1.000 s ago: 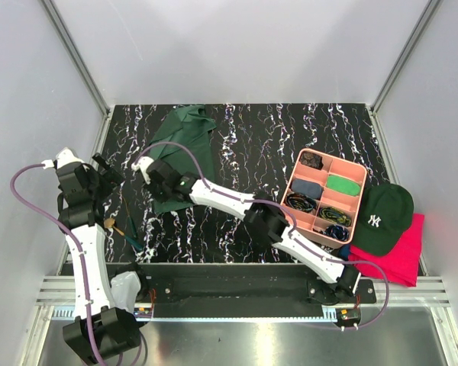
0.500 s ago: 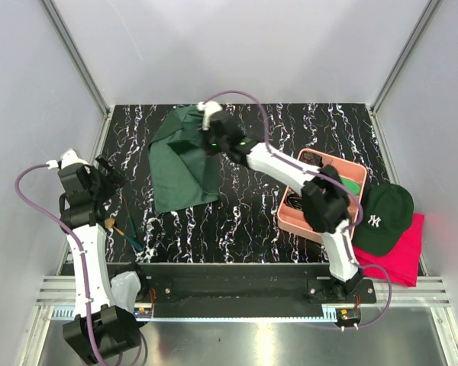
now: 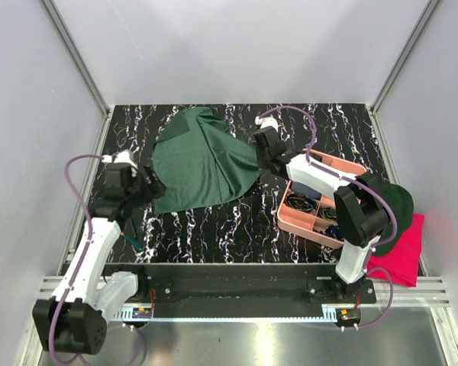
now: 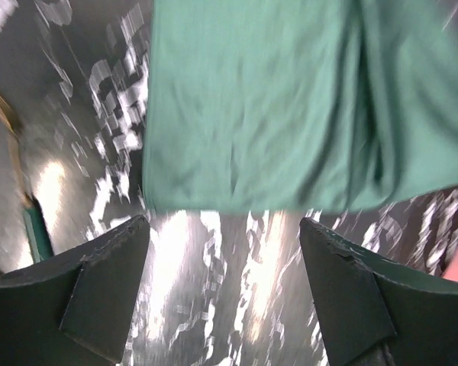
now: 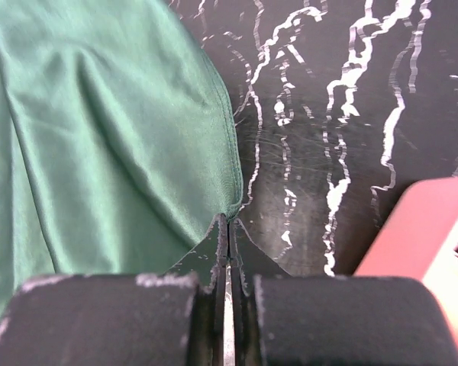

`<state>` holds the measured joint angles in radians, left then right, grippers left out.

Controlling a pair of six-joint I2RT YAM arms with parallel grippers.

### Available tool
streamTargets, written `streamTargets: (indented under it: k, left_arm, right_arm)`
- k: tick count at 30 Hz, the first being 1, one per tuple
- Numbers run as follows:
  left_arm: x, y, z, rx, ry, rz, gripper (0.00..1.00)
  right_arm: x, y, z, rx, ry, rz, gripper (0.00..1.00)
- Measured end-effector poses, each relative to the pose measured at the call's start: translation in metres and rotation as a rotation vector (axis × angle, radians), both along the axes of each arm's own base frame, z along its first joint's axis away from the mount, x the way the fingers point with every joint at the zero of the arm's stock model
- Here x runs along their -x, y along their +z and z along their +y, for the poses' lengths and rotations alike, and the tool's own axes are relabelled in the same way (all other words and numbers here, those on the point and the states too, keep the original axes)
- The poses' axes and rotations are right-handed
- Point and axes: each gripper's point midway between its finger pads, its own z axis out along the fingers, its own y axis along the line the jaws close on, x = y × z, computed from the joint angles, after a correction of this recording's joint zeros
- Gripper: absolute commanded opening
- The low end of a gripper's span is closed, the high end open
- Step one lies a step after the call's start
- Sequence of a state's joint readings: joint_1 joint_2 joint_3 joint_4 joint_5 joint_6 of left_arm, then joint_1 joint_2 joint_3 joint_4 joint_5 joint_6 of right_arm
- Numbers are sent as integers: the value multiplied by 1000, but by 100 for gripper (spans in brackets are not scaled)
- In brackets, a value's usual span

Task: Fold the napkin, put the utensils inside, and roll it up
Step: Flatten the napkin out

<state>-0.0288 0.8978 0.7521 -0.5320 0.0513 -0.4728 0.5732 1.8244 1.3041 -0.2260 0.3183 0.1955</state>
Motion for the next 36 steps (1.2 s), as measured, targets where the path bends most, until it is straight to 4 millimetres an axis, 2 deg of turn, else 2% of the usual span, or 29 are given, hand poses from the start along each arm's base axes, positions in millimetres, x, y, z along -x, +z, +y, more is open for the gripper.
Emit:
streamTargets:
  k: [3, 7, 13, 19, 24, 26, 27, 31, 36]
  left_arm:
    - [15, -30, -13, -15, -35, 110, 82]
    - [33, -58, -12, -18, -5, 218, 79]
    - [46, -81, -7, -13, 75, 298, 68]
    - [58, -119, -6, -7, 120, 407, 61]
    - [46, -122, 0, -11, 161, 377, 57]
    - [41, -124, 4, -7, 181, 370, 47]
    - [38, -126, 7, -3, 196, 370, 45]
    - [30, -135, 18, 16, 245, 383, 44]
    - [22, -138, 19, 27, 251, 370, 42]
  right_arm:
    - [1, 9, -6, 0, -29, -24, 0]
    - [4, 11, -9, -6, -45, -28, 0]
    - [10, 7, -11, -13, -50, -13, 0]
    - [15, 3, -9, -28, -35, 2, 0]
    - [19, 0, -6, -44, -14, 17, 0]
    - [19, 1, -5, -50, -10, 16, 0]
    - [19, 1, -4, -52, -8, 16, 0]
    - [19, 2, -1, -63, 2, 14, 0]
    - [20, 2, 0, -68, 8, 17, 0]
